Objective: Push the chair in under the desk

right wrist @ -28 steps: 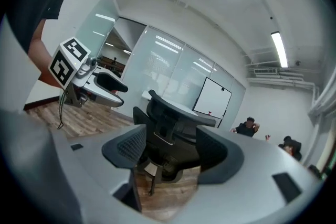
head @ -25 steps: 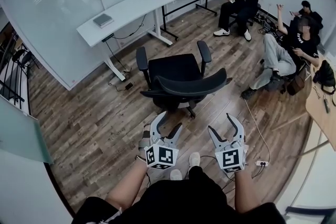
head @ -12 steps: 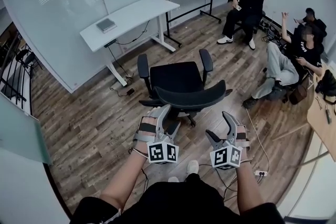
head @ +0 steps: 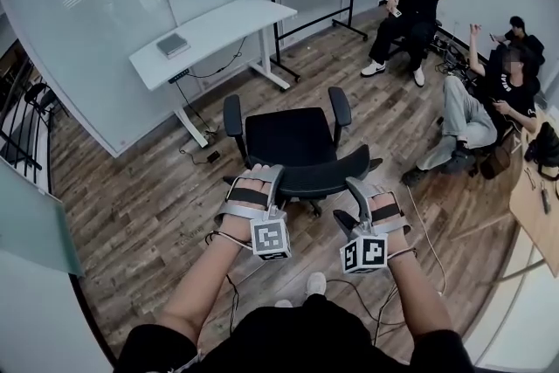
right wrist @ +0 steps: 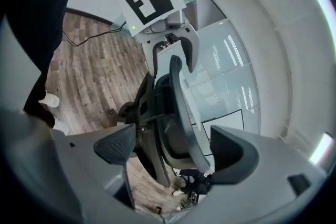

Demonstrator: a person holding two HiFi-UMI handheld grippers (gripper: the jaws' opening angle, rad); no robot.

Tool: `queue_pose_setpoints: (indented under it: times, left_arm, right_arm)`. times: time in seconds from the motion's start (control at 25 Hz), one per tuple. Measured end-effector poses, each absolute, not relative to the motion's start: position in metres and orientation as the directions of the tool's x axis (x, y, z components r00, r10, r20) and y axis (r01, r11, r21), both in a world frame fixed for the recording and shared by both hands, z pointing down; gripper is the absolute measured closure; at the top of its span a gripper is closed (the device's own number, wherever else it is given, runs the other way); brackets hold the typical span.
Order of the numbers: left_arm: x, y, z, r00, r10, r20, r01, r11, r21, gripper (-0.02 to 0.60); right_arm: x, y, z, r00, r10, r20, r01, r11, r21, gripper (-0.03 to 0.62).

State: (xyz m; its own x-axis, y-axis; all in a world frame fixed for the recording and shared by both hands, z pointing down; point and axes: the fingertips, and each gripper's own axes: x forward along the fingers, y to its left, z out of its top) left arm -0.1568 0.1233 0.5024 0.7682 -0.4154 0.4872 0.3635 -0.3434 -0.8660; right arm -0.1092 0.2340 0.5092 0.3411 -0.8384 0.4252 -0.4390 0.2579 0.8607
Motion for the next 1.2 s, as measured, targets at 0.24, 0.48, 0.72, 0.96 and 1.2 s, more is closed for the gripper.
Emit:
queue_pose_setpoints:
  times: [0.24,0.48,0.72,0.96,1.2]
  left_arm:
    - [-0.141,0.11,0.523,0.698,-0.473,0.538,0.403,-0.362,-0.841,0.195]
    - [-0.13,0.098,0.532,0.679,-0.507,0.531,0.429,-0.313,-0.847,0.201]
    - [-0.121,0.1,0.523,0.723,-0.474,0.503,0.404,-0.301,-0.864,0.275]
    - [-0.114,0.099,0.525,0.715,-0.466,0.521,0.408,-0.327,-0.852,0.305]
    - [-0.109,0.102,0.528,0.69,-0.465,0.555,0.442,-0.337,-0.832,0.304]
  right_arm:
    - [-0.095,0.205,0.519,0.336,-0.819,0.465,-0.345,0.352,0.87,0.149]
    - [-0.091,0.184,0.546,0.314,-0.776,0.547,-0.276,0.477,0.834,0.151]
    - [-0.078,0.172,0.551,0.335,-0.77,0.543,-0.18,0.513,0.839,0.152]
    - [-0.079,0.166,0.543,0.283,-0.811,0.512,-0.221,0.464,0.858,0.203]
    - [-0.065,0.167,0.545,0.299,-0.811,0.502,-0.201,0.461,0.864,0.229]
